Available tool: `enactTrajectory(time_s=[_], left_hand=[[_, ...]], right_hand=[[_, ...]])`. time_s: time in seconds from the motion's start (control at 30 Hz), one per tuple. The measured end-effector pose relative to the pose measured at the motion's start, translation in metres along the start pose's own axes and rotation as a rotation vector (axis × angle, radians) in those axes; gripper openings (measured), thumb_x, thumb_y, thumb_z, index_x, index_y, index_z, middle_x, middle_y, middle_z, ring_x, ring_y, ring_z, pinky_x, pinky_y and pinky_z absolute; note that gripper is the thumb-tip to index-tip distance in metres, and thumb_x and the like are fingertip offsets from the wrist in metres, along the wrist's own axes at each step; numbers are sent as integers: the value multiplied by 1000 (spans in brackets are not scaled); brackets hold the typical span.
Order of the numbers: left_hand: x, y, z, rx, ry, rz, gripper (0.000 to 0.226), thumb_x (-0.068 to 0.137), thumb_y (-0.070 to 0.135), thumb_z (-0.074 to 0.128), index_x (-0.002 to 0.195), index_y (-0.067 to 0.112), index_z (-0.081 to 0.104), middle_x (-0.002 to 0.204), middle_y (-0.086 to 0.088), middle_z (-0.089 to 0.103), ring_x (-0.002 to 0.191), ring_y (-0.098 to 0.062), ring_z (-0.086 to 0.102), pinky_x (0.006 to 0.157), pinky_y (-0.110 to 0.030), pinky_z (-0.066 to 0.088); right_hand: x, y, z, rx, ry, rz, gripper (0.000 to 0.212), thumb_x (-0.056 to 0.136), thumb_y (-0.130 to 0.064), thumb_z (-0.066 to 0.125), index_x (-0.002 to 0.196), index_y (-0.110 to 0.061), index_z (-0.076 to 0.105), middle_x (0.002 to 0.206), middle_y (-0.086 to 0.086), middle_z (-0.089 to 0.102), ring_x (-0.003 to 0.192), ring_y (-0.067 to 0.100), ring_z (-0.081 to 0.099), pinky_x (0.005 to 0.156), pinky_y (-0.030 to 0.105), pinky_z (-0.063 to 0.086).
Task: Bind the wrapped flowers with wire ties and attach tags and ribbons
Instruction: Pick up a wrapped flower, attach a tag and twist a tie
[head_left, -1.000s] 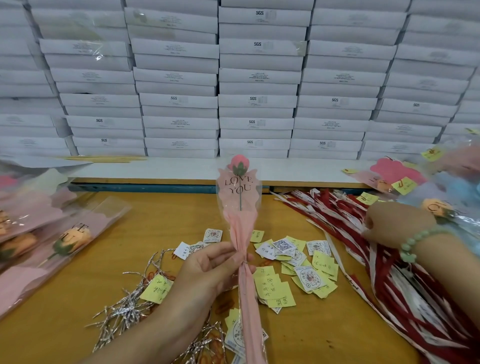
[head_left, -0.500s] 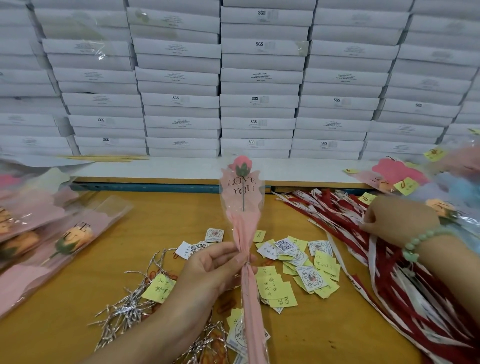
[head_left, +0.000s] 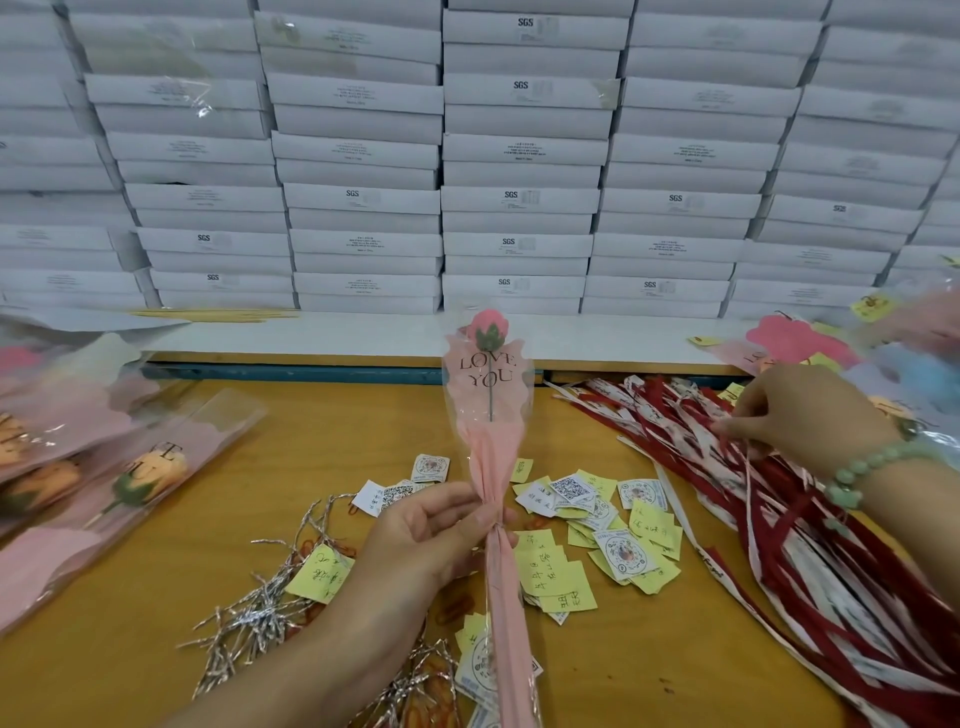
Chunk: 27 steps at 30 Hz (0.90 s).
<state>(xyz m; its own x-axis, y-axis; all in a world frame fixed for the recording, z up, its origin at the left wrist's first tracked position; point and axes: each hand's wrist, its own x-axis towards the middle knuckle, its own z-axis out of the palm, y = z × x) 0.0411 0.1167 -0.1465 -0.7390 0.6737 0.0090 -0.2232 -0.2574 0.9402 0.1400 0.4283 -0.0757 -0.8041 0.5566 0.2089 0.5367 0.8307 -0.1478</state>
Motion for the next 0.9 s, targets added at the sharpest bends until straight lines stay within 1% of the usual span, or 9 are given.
enactTrajectory(time_s=[0.07, 0.17, 0.27, 0.43, 0.5, 0.57, 0.63, 0.77, 0.9], left_hand=[[0, 0, 0, 5, -5, 1, 23, 72, 16, 71, 94, 11, 77, 96, -19, 74, 82, -23, 72, 66, -24, 57], [0, 0, 0, 14, -7, 0, 24, 72, 17, 72, 95, 10, 77, 97, -19, 74, 83, -23, 72, 67, -25, 57], [-1, 0, 0, 19, -6, -2, 26, 71, 18, 72, 95, 10, 77, 98, -19, 74, 85, -24, 72, 67, -25, 58], [-1, 0, 0, 29, -10, -3, 25, 71, 20, 72, 95, 13, 77, 98, -17, 74, 86, -23, 72, 69, -24, 57], [-1, 0, 0, 31, -15, -1, 26, 70, 21, 73, 95, 15, 77, 98, -16, 74, 86, -23, 72, 69, -24, 57], [-1, 0, -1, 34, -16, -1, 28, 68, 23, 74, 95, 15, 78, 98, -16, 74, 85, -22, 72, 69, -24, 57], [0, 0, -1, 37, -19, -2, 31, 66, 24, 76, 95, 14, 77, 98, -16, 74, 85, -22, 72, 69, -25, 57], [-1, -1, -2, 51, -23, 1, 33, 66, 25, 76, 97, 16, 77, 98, -15, 75, 86, -21, 71, 71, -26, 58], [-1, 1, -1, 46, -23, 5, 30, 68, 22, 74, 96, 12, 77, 98, -16, 74, 85, -22, 71, 71, -26, 58]], right_hand=[[-1, -1, -1, -9, 36, -7, 34, 87, -33, 70, 55, -21, 68, 47, -5, 63, 40, 3, 53, 47, 21, 36], [-4, -6, -1, 1, 228, -24, 25, 90, -38, 65, 69, -25, 70, 65, -7, 66, 58, 11, 58, 55, 27, 47], [-6, -10, -1, -1, 334, -35, 25, 92, -42, 60, 78, -24, 69, 73, -7, 65, 65, 13, 58, 56, 27, 46], [-2, -9, 9, -105, -49, 67, 60, 85, -70, 45, 60, -15, 51, 54, -5, 51, 46, 11, 48, 50, 24, 39], [-2, -11, 19, -124, -136, 38, 56, 83, -68, 53, 64, -16, 58, 56, -9, 55, 49, 8, 51, 51, 21, 40], [-1, -11, 25, -130, -179, -6, 39, 84, -55, 63, 73, -18, 67, 66, -8, 65, 58, 4, 58, 56, 21, 48], [0, -7, 23, -123, -137, -10, 25, 86, -42, 67, 70, -23, 69, 67, -7, 66, 58, 3, 57, 55, 21, 46], [0, -5, 14, -109, 4, 15, 36, 93, -37, 59, 63, -21, 71, 58, 2, 67, 45, 9, 50, 45, 23, 42], [-6, -17, 8, 48, 267, -65, 36, 98, -37, 50, 73, -22, 71, 68, -3, 69, 53, 8, 57, 53, 28, 46]])
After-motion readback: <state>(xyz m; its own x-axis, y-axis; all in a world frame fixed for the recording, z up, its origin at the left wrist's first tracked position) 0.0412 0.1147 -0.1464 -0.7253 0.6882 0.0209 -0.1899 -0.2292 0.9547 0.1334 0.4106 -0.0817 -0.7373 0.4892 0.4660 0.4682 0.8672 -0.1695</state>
